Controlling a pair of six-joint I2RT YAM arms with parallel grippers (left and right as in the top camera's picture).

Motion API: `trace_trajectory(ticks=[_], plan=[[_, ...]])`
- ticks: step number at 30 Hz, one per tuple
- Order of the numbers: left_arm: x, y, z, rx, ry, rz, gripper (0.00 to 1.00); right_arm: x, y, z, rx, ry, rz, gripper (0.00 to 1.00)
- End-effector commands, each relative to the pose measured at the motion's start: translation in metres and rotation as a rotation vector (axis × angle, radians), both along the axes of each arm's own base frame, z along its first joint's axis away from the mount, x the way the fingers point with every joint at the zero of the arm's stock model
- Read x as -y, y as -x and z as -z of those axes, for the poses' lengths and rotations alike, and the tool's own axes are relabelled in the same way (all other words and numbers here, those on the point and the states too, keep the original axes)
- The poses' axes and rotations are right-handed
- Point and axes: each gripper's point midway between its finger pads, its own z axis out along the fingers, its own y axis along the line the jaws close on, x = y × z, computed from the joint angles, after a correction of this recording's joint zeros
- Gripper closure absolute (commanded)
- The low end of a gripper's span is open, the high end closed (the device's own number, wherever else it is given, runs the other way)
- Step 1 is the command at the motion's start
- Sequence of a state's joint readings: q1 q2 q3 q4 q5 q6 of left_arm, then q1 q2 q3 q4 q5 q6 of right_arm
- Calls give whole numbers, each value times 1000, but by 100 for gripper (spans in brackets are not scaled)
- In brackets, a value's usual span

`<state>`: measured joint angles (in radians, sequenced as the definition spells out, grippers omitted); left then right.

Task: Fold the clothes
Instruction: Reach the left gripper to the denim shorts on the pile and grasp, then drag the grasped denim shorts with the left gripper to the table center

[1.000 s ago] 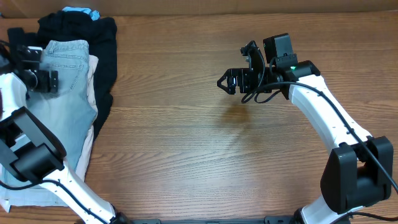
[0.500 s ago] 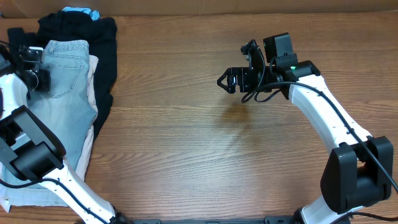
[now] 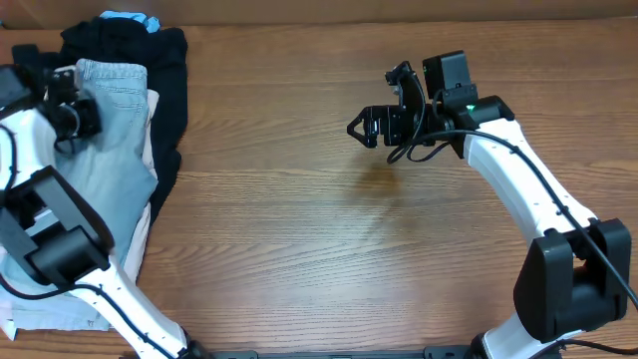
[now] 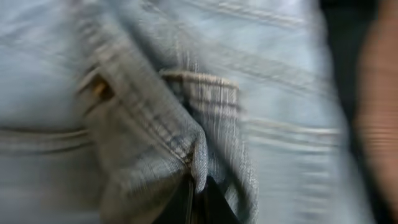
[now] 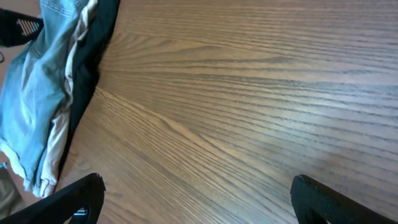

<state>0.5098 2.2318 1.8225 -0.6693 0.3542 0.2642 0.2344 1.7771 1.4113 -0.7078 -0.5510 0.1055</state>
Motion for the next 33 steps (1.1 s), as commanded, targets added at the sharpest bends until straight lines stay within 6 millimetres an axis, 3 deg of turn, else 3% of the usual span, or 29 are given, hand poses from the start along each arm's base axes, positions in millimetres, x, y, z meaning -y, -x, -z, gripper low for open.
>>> trace_trajectory(ticks=[1, 6, 8, 11, 15, 19, 24, 25, 26, 29, 31, 33], plan=[[79, -24, -82, 156, 81, 127, 96, 7, -9, -61, 120, -41, 17, 1], [164, -8, -157, 228, 77, 281, 96, 35, 4, -118, 138, -41, 76, 2], [202, 3, -177, 245, 94, 357, 96, 48, 11, -138, 149, -41, 105, 2], [265, 20, -192, 242, 136, 488, 96, 71, 23, -167, 167, -42, 162, 2], [351, 40, -184, 188, 184, 645, 96, 105, 37, -189, 175, -37, 253, 0], [438, 57, -163, 148, 211, 795, 96, 141, 51, -190, 137, -25, 357, 0], [540, 79, -110, 71, 260, 910, 94, 174, 61, -182, 81, -7, 443, 0], [557, 83, -96, 57, 267, 931, 90, 178, 62, -181, 81, -1, 446, 0], [576, 87, -79, 43, 275, 954, 76, 181, 63, -181, 80, 3, 453, 0], [612, 94, -39, 26, 283, 1000, 0, 191, 63, -180, 80, 6, 479, 0], [621, 93, -22, 3, 308, 975, 0, 196, 63, -180, 80, 7, 493, 0], [621, 89, -20, -8, 334, 936, 0, 200, 63, -180, 85, 11, 497, 0]])
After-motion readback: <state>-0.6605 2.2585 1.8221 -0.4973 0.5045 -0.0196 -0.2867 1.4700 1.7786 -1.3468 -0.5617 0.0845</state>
